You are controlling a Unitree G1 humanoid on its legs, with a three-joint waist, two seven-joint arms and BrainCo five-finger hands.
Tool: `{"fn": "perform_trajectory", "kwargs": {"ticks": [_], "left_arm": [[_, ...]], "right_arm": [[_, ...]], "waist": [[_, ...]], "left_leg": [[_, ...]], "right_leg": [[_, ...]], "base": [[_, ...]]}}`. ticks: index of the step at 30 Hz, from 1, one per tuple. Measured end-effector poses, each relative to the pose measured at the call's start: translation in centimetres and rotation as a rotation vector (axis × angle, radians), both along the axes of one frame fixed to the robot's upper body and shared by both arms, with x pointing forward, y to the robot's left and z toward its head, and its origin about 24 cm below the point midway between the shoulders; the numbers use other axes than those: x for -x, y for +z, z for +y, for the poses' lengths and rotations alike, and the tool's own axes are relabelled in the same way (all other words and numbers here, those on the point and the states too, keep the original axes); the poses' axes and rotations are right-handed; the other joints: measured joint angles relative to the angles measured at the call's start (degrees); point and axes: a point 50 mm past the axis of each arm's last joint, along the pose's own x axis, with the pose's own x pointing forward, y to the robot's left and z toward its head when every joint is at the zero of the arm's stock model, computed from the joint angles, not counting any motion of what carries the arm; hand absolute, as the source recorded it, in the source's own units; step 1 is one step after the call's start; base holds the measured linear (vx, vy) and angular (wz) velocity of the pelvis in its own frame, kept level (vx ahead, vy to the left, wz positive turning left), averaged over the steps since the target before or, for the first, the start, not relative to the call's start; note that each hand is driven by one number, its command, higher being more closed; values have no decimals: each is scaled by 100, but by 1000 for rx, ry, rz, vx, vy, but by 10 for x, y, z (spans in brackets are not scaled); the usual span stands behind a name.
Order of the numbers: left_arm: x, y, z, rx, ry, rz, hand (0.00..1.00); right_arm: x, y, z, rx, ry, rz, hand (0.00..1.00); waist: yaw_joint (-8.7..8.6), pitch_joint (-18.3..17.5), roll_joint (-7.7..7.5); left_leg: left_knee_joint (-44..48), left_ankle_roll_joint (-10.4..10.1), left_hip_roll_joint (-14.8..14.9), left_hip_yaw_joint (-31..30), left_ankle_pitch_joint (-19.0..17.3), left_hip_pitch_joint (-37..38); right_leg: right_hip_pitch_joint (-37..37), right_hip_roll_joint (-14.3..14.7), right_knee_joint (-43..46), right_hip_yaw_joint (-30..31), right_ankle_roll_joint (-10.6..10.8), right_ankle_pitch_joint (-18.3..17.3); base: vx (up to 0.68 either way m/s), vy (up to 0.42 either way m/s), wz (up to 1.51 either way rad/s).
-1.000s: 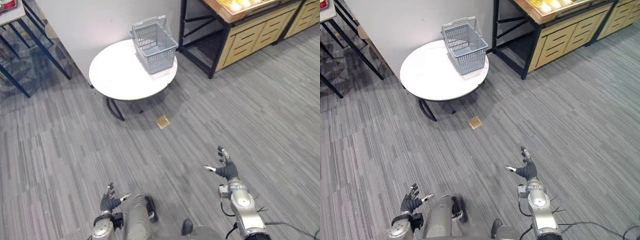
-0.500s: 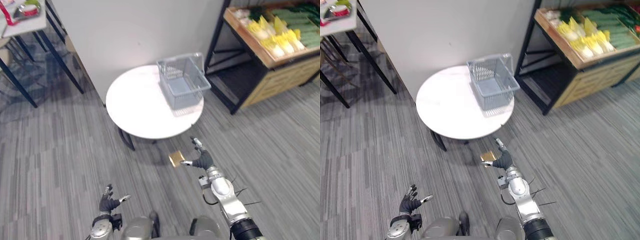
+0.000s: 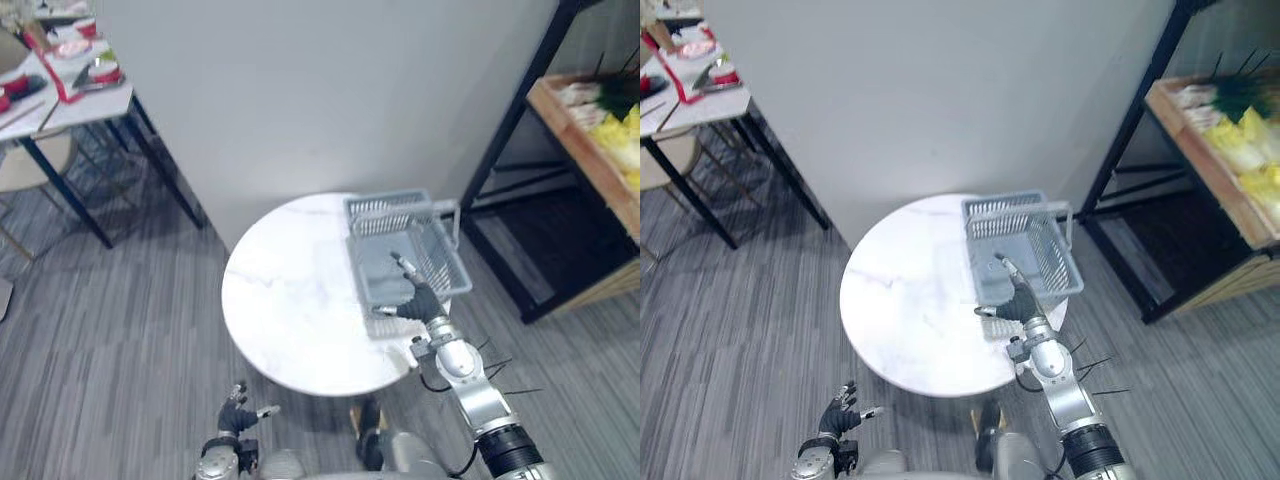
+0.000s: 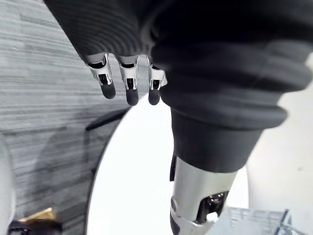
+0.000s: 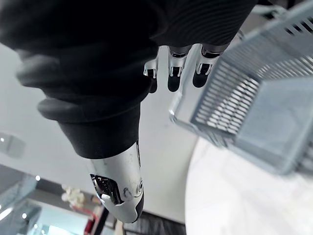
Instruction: Pick vegetable in the basket
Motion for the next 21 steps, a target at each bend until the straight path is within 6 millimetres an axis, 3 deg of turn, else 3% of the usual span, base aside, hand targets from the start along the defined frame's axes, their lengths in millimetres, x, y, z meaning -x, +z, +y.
{"fn": "perform_trajectory", "kwargs": {"ticks": [1, 2, 5, 8, 11, 14, 17, 18, 21], "left_arm": [[2, -1, -3, 8, 3, 5, 0], [5, -2, -7, 21, 9, 11, 0], [6, -3, -7, 16, 8, 19, 0], [5, -2, -3, 3, 9, 9, 0], [6, 0, 12, -39, 0, 15, 0], [5, 2, 20, -67, -5, 8, 0], [-7, 7, 25, -84, -13, -28, 0], [-14, 9, 24, -84, -13, -48, 0], [-18, 12, 26, -95, 4, -76, 0]], "right_arm": [[1, 1, -3, 41, -11, -14, 0], [1, 4, -7, 89, -25, -32, 0], [4, 13, -3, 160, -31, -96, 0], [-1, 20, 2, 243, -6, -135, 0], [-23, 16, 18, 378, 91, -119, 0], [-44, 17, 21, 480, 122, -104, 0], [-72, 38, 14, 604, 103, -134, 0], [-85, 57, 12, 649, 87, -176, 0], [-100, 83, 12, 719, 69, -229, 0]], "waist": [[-3, -9, 96], [5, -26, 254], [-43, -40, 161], [-13, -51, 164], [24, -52, 159], [149, -39, 165], [315, 156, 176], [324, 328, 214], [326, 513, 263]], "left_leg": [[-573, -81, 1, -29, 264, 3], [-969, -43, 62, -32, 809, -3], [-1435, -23, -68, 214, 847, 275], [-1915, 67, -257, 321, 980, 443], [-2198, 135, -393, 335, 1093, 435], [-2268, 232, -473, 330, 1181, 336], [-2265, 284, -529, 293, 1242, 156], [-2251, 323, -571, 229, 1275, 33], [-2249, 368, -642, 140, 1322, -154]], "right_leg": [[1, 81, 2, 99, 32, -20], [0, 223, -1, 145, 76, -67], [-11, 119, -61, 402, 310, -191], [-18, 1, -220, 514, 499, -166], [-106, -102, -319, 525, 566, -87], [-247, -162, -327, 529, 537, 12], [-425, -209, -388, 513, 537, 225], [-504, -264, -389, 452, 568, 258], [-653, -342, -395, 370, 583, 289]], "base": [[178, 81, -90], [159, 113, -96], [106, 112, -72], [56, 128, -11], [49, 105, 5], [47, 69, 4], [36, 65, 12], [-13, 61, 17], [-28, 54, 20]]}}
